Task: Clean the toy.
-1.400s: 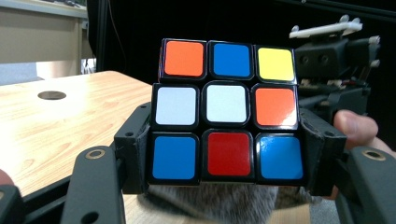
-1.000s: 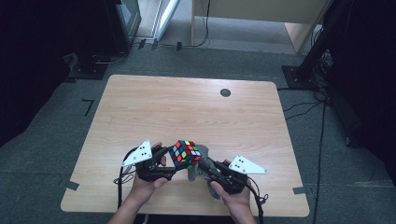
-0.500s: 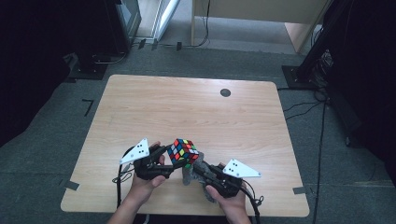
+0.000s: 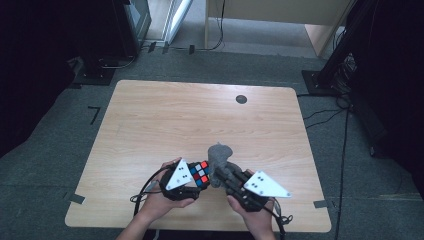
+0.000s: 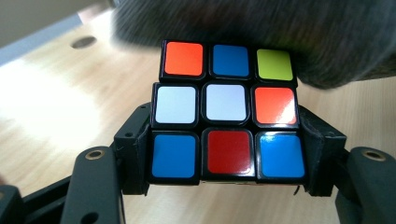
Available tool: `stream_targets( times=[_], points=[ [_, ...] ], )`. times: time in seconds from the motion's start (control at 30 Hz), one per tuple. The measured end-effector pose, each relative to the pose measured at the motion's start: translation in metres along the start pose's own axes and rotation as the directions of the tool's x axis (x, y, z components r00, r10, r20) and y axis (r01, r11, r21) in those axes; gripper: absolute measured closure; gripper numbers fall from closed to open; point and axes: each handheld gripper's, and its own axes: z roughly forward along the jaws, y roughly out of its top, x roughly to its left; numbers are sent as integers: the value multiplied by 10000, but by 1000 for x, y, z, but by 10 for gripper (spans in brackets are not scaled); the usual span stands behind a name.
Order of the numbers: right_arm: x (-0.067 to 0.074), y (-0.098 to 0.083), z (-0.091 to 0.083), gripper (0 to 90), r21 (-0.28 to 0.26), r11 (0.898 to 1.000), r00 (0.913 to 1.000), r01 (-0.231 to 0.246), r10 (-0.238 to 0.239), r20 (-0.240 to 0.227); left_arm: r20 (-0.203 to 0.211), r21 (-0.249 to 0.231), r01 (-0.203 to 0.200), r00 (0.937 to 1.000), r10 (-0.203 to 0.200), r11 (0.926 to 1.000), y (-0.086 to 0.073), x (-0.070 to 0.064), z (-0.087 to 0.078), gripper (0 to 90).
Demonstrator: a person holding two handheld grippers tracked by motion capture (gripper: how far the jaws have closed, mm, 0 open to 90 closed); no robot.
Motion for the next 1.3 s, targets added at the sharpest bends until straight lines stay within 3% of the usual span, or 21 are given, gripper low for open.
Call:
stream_targets(
  times=[0.1,0.17,0.23,0.3,0.37,0.5,0.6,0.67,0.73,0.83,0.9,0.97,1.0,1.07,1.1,1.17,1.23,1.3],
  points=[
    [22,-7,14,758,761,9908,9937,1119,-1116,-88,22,325,12,10000,-13,9995,5,-5,3,340],
    [30,-10,19,758,1059,9839,9896,1442,-1432,-169,-195,560,-185,9996,196,9983,6,-8,3,341],
    [30,-10,23,761,1331,9819,9907,1351,-1316,-353,-448,826,-590,9970,629,9948,7,-12,4,341],
    [27,-10,25,764,1751,9783,9923,1112,-997,-731,-815,1202,-1255,9874,1358,9848,7,-19,7,341],
    [24,-10,26,768,2037,9737,9923,1021,-854,-892,-923,1265,-1491,9826,1613,9807,6,-21,8,342],
    [15,-6,23,776,2037,9754,9959,841,-754,-503,-762,1094,-1412,9858,1499,9839,6,-19,7,343],
    [7,-3,19,775,1981,9779,9963,671,-763,392,-718,1008,-1290,9880,1365,9865,5,-15,5,342],
    [1,-2,15,774,1916,9811,9968,269,-406,683,-680,835,-1091,9910,1149,9905,5,-13,3,342],
    [1,-1,12,771,1628,9865,9993,162,-217,317,-648,748,-996,9924,1046,9922,6,-13,3,342],
    [16,1,14,767,1427,9880,9959,598,-495,-752,-601,710,-1097,9917,1140,9914,7,-16,3,342],
    [24,2,19,768,1745,9796,9931,994,-867,-791,-595,636,-1170,9909,1208,9911,8,-17,2,342],
    [21,1,20,773,1762,9812,9952,785,-667,-721,-689,622,-1189,9900,1231,9910,9,-16,0,342],
    [16,1,19,775,1689,9842,9972,539,-441,-612,-698,659,-1146,9904,1192,9912,9,-15,0,342],
    [5,2,14,776,1562,9877,9999,84,-96,74,-624,562,-960,9931,994,9938,7,-11,-1,342],
    [-3,2,10,774,1532,9880,9979,-215,117,645,-559,419,-770,9953,792,9962,6,-8,-3,342],
    [-16,-1,5,770,1278,9887,9918,-786,646,1102,-486,65,-301,9984,304,9995,6,0,-8,342],
    [-28,-8,3,763,1149,9872,9844,-1102,925,1499,-375,-322,426,9983,-438,9986,5,9,-13,342],
    [-37,-19,7,755,1303,9850,9786,-1130,876,1862,-97,-739,1320,9911,-1330,9885,2,19,-17,342]
  ],
)
